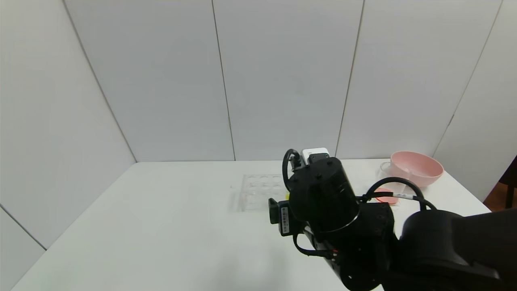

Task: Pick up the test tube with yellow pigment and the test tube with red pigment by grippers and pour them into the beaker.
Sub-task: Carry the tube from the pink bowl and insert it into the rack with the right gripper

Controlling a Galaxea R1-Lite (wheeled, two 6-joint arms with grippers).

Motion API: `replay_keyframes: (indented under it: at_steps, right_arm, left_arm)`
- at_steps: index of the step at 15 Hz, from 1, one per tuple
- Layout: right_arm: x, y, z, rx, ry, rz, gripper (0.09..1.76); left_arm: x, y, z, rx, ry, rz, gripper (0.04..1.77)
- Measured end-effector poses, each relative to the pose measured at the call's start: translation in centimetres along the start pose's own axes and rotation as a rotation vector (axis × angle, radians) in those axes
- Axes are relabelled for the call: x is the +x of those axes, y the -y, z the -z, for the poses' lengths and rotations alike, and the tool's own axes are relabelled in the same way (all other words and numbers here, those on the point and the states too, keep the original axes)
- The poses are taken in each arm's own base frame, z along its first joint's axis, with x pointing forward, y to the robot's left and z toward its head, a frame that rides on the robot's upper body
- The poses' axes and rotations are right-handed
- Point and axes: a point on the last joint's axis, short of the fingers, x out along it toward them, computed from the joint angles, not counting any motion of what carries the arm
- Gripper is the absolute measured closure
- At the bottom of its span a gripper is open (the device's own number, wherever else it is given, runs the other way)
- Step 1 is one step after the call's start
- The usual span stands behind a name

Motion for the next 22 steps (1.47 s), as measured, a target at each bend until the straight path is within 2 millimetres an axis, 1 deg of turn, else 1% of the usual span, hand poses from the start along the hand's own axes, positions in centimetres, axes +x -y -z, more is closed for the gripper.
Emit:
replay_keyframes:
  at_steps: [3,6,10,16,22]
  right_arm:
    - [2.5,-1.5,0.3,0.005,0.027,0.054,0.15]
    - [4.8,-2.4,0.9,0.005,0.027,0.072,0.15]
    - [7.1,-2.4,1.7,0.006,0.010,0.084,0.15]
    - [11.4,-1.5,1.4,0.047,0.039,0.138,0.14]
    - [14.3,-1.3,1.0,0.034,0.065,0.163,0.14]
  left_arm:
    - [0.0,0.0,0.0,0.000,0.000,0.000,0.09]
    - [0.0,0.0,0.0,0.000,0.000,0.000,0.09]
    - [0.0,0.0,0.0,0.000,0.000,0.000,0.09]
    - [0.0,0.0,0.0,0.000,0.000,0.000,0.09]
    - [0.0,0.0,0.0,0.000,0.000,0.000,0.09]
